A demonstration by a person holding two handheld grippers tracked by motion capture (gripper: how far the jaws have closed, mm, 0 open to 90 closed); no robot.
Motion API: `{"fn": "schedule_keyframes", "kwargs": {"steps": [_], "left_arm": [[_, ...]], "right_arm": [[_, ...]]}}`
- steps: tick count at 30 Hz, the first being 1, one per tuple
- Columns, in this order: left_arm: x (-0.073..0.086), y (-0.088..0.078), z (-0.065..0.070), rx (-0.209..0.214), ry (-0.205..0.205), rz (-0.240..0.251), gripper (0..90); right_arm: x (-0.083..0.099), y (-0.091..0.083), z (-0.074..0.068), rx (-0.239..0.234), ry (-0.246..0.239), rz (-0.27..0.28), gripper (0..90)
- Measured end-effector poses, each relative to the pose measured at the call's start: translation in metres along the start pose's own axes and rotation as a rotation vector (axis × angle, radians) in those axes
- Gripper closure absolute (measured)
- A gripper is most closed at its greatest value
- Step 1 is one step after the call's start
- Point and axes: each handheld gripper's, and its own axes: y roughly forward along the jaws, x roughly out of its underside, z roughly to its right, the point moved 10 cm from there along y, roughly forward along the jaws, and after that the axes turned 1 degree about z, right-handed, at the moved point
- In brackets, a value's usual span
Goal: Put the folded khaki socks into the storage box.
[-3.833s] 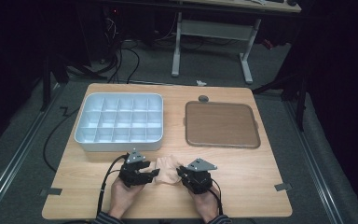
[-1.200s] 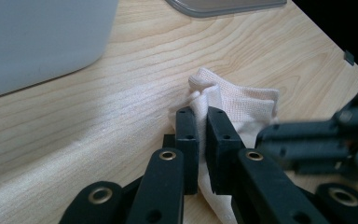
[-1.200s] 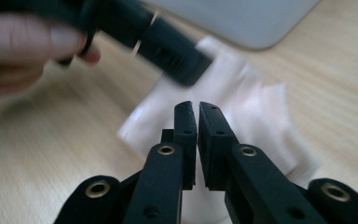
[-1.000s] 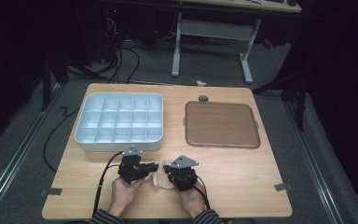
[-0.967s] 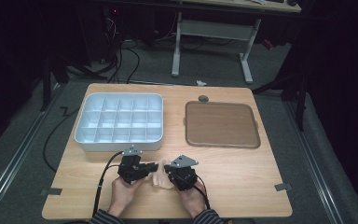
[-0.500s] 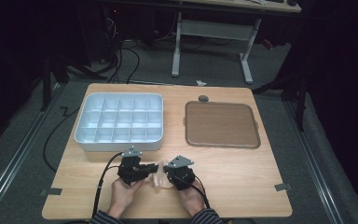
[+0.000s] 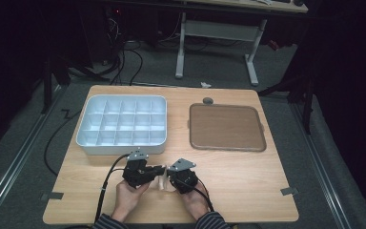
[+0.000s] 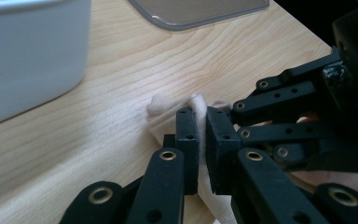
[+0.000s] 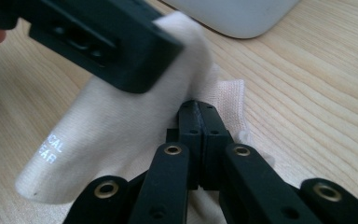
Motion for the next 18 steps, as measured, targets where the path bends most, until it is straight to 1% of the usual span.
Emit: {"fn": "schedule_keyframes", "kwargs": {"steps": [1,3,5,6,7,8,11,14,15,16,18], "left_arm": [[-0.001,0.002,0.001,0.003,0.005,0.002,85.2],[-0.001,0.003,0.001,0.005,0.002,0.002,85.1],[-0.001,0.003,-0.001,-0.007,0.001,-0.002,85.2],[0.0,0.002,-0.002,-0.018,0.003,-0.004,85.2],[0.0,0.0,-0.004,-0.025,0.0,-0.003,85.3],[0.001,-0.001,-0.005,-0.028,-0.002,-0.001,85.3],[0.002,-0.003,-0.008,-0.036,-0.015,0.0,85.3],[0.004,-0.003,-0.009,-0.04,-0.02,-0.006,85.4],[0.005,-0.003,-0.01,-0.041,-0.022,-0.005,85.4],[0.005,-0.003,-0.01,-0.042,-0.022,-0.004,85.4],[0.005,-0.003,-0.01,-0.045,-0.021,-0.005,85.4]], "right_arm": [[-0.001,0.001,-0.001,-0.001,-0.001,-0.002,90.0],[-0.002,0.002,0.0,-0.008,-0.001,-0.003,90.0],[-0.002,0.001,0.0,-0.015,0.008,-0.008,89.5],[-0.003,0.0,0.0,-0.017,0.013,0.004,86.6],[-0.003,-0.002,0.001,-0.01,0.015,0.005,83.4],[-0.004,-0.005,0.001,-0.003,0.018,0.017,80.9],[-0.008,-0.012,0.002,0.008,0.023,0.044,78.3],[-0.01,-0.018,0.005,0.028,0.024,0.056,77.1],[-0.01,-0.024,0.01,0.044,0.037,0.068,75.3],[-0.009,-0.027,0.012,0.052,0.049,0.07,74.0],[-0.009,-0.03,0.016,0.058,0.068,0.076,72.0]]}}
